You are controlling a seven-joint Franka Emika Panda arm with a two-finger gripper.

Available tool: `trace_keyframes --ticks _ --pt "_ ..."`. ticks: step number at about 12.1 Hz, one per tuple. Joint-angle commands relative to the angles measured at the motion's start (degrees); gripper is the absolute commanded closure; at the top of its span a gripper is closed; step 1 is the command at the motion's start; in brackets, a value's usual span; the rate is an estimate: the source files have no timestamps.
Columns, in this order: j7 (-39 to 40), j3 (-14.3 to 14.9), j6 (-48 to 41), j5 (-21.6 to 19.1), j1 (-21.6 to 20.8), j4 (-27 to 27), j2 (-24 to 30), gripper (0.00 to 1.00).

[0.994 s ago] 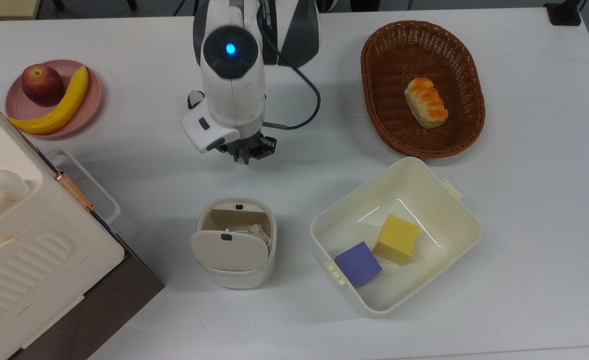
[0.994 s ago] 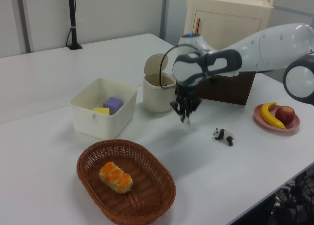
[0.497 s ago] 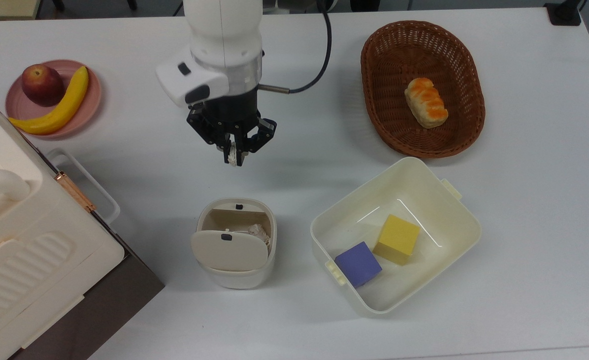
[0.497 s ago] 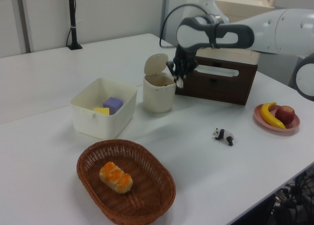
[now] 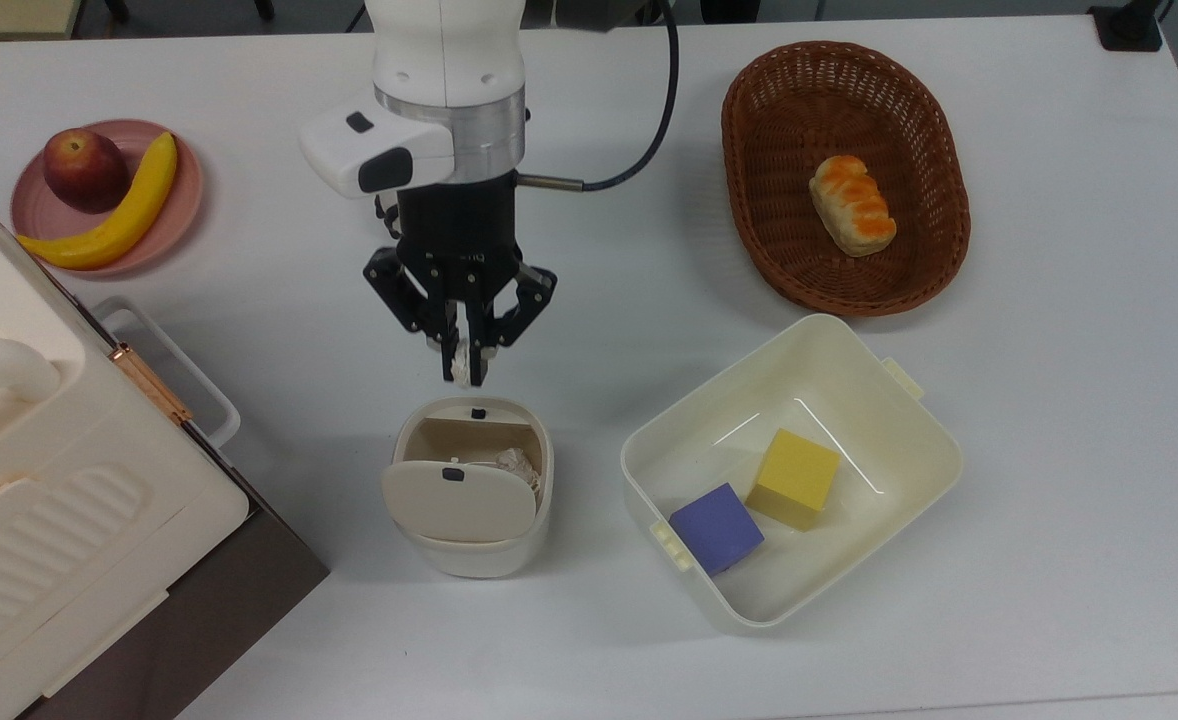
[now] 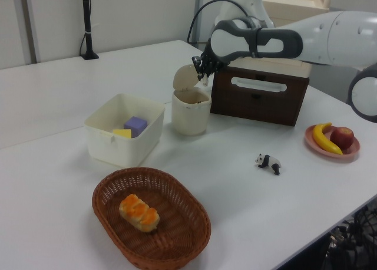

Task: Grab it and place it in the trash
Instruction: 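Lift the paper scrap and carry it over the white trash bin, then lower into the bin opening and open the gripper to drop the scrap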

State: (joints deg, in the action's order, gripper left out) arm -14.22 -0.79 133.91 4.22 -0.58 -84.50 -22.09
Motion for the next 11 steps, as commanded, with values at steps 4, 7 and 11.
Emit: trace_keyframes --ticks 4,7,11 --pt "-0.99 0.17 8.02 3.69 -0.48 0.04 -3.57 0.94" --pt "-0.99 0.17 8.03 4.22 -0.3 0.04 -4.1 0.94" --pt "-0.9 0.17 8.03 4.57 -0.13 0.04 -4.1 0.0"
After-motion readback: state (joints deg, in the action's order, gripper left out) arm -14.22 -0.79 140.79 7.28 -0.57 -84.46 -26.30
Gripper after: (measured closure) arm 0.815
